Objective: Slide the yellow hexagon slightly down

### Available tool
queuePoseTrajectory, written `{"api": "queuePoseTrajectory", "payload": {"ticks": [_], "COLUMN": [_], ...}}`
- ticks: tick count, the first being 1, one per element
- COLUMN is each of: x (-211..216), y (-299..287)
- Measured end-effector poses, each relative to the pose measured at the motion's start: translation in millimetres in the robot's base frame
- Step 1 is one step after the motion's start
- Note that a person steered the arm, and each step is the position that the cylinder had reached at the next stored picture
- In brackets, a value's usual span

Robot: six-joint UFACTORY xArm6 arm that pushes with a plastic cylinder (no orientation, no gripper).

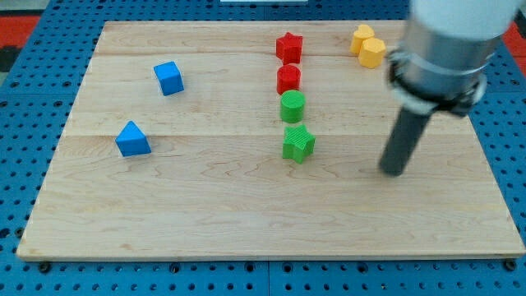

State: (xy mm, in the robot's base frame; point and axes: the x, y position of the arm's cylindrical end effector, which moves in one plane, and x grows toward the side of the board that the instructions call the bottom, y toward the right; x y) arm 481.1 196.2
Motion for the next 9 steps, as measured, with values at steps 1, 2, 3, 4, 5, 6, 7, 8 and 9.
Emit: {"api": "queuePoseTrajectory", "payload": {"ticks": [1, 2, 3, 4, 5, 6, 7, 8, 9], "x": [-82, -166, -242, -244, -214, -171, -148, -135, -89], "y": [26, 42, 45, 5, -27, -29, -29, -3, 6]}}
